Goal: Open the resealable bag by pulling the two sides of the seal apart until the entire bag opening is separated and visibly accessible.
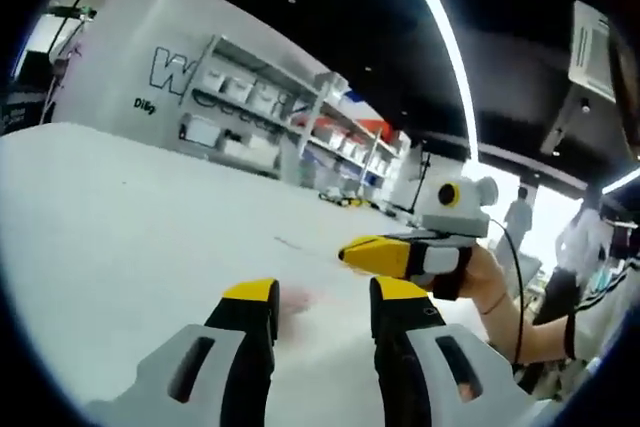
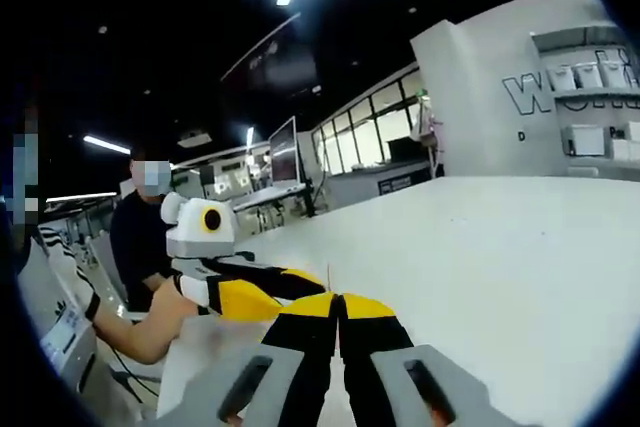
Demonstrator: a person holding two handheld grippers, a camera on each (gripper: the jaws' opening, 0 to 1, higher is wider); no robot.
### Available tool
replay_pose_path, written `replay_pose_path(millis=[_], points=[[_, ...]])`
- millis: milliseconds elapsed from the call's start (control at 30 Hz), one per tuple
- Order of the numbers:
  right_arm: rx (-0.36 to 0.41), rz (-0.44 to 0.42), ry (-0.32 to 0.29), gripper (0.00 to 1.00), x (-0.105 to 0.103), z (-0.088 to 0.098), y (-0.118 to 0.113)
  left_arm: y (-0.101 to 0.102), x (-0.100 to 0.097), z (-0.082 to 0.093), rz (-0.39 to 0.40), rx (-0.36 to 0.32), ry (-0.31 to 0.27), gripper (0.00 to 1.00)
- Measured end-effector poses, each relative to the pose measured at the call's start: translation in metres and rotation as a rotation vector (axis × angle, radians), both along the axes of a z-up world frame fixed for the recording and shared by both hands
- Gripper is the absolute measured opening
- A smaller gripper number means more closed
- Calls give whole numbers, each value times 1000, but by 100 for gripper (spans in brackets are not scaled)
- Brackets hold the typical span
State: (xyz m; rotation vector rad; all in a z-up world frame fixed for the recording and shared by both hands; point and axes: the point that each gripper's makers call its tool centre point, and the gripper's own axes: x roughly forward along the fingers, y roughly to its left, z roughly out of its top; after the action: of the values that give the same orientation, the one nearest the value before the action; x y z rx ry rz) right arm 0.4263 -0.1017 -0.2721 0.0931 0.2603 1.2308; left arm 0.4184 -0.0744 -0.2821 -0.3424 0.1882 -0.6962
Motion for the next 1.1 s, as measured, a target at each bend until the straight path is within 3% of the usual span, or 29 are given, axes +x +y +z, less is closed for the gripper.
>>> replay_pose_path(millis=[633, 1100], points=[[6, 17, 6, 0, -4, 0, 1, -4, 1, 0, -5, -64, 36, 31], [6, 18, 2, 0, -7, 0, 2, -1, 4, 0, 8, -58, 34, 29]])
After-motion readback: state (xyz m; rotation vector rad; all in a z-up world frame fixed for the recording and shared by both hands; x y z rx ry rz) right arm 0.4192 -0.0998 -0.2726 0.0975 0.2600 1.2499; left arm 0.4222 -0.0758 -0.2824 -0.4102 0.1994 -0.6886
